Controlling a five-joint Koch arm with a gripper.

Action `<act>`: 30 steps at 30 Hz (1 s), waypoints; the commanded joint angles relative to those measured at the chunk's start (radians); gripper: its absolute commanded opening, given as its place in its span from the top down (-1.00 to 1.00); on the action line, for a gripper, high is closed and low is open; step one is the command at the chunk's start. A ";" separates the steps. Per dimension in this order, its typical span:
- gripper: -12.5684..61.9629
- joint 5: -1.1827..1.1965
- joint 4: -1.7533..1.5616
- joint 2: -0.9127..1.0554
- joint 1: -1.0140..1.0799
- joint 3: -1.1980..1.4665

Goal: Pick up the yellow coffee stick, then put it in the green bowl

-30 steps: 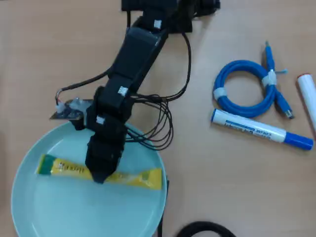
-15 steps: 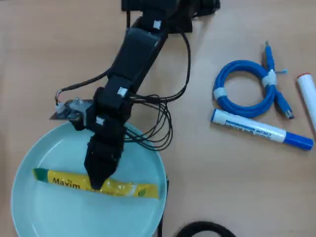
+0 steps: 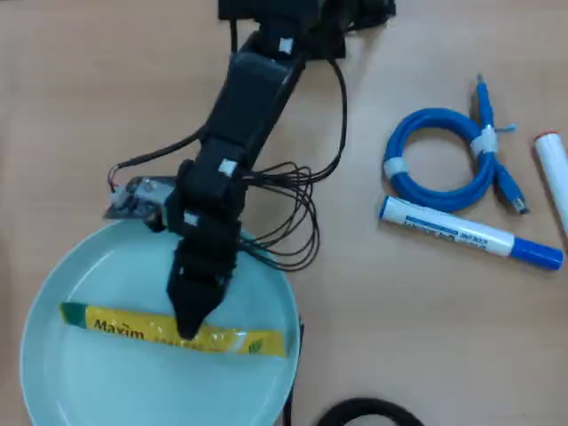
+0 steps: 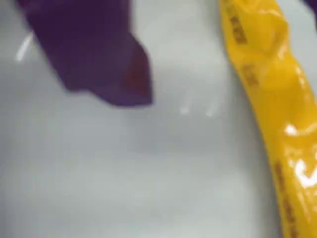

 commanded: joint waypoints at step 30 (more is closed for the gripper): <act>-0.45 0.051 -0.118 0.940 -0.238 0.907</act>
